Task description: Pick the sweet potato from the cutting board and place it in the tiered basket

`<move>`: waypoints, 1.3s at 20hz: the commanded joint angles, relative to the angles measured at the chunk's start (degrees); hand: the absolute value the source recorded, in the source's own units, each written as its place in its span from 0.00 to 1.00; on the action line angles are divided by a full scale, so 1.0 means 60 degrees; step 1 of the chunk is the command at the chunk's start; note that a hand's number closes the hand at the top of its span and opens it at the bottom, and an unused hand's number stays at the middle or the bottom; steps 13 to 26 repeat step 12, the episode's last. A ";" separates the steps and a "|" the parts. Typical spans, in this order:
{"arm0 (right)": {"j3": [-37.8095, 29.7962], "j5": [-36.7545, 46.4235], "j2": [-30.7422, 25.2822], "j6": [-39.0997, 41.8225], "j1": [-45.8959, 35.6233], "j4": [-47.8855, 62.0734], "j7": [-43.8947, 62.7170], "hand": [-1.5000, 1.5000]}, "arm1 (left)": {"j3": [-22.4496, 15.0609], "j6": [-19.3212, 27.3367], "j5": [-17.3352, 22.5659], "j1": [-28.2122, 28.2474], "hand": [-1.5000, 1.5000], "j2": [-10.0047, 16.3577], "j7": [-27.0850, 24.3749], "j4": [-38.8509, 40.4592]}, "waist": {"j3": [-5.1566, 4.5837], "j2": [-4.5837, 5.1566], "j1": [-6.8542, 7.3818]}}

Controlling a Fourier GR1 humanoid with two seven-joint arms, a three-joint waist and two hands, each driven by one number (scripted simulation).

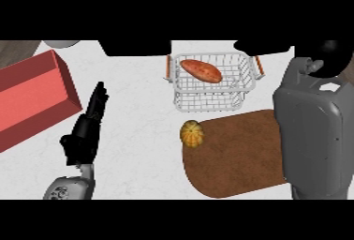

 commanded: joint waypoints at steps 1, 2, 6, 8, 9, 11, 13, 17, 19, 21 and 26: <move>-0.0849 -0.0414 -0.0061 0.0230 0.1037 -0.2050 0.1057 0.00 | 0.0296 -0.0127 0.0225 -0.0071 0.50 0.0199 0.0198 -0.0114 | 0.0008 -0.0052 -0.0193; -0.1134 -0.0599 -0.0110 0.0073 0.1337 -0.2543 0.0850 0.00 | -0.0070 0.0254 -0.0111 0.0236 0.50 -0.0235 -0.0136 0.0112 | 0.0009 -0.0040 -0.0224; -0.1693 -0.1715 -0.0014 0.0636 0.3680 -0.5197 0.0050 0.00 | -0.0098 0.0323 -0.0244 0.0075 0.50 -0.0174 0.0326 -0.0197 | 0.0023 -0.0064 -0.0356; -0.1902 -0.2319 0.0030 0.1228 0.4853 -0.6508 -0.0014 0.00 | 0.0264 0.0020 0.0119 0.0116 0.50 0.0137 0.0210 -0.0246 | 0.0014 -0.0052 -0.0294; -0.2244 -0.2863 0.0050 0.1374 0.5384 -0.6949 -0.0157 0.00 | -0.0119 0.0078 -0.0166 0.0378 0.50 0.0031 0.0305 -0.0513 | 0.0021 -0.0060 -0.0278; -0.2722 -0.3911 0.0199 0.1772 0.6494 -0.7964 -0.0397 0.00 | 0.0073 0.0159 -0.0076 0.0312 0.50 0.0021 0.0105 -0.0362 | 0.0022 -0.0051 -0.0332; -0.3402 -0.4650 -0.0148 0.1901 0.6794 -0.8127 -0.0748 0.00 | -0.0085 0.0005 -0.0095 0.0471 0.50 0.0039 -0.0039 -0.0335 | 0.0019 -0.0014 -0.0227; -0.3402 -0.4650 -0.0148 0.1901 0.6794 -0.8127 -0.0748 0.00 | -0.0085 0.0005 -0.0095 0.0471 0.50 0.0039 -0.0039 -0.0335 | 0.0019 -0.0014 -0.0227; -0.3402 -0.4650 -0.0148 0.1901 0.6794 -0.8127 -0.0748 0.00 | -0.0085 0.0005 -0.0095 0.0471 0.50 0.0039 -0.0039 -0.0335 | 0.0019 -0.0014 -0.0227; -0.3402 -0.4650 -0.0148 0.1901 0.6794 -0.8127 -0.0748 0.00 | -0.0085 0.0005 -0.0095 0.0471 0.50 0.0039 -0.0039 -0.0335 | 0.0019 -0.0014 -0.0227; -0.3402 -0.4650 -0.0148 0.1901 0.6794 -0.8127 -0.0748 0.00 | -0.0085 0.0005 -0.0095 0.0471 0.50 0.0039 -0.0039 -0.0335 | 0.0019 -0.0014 -0.0227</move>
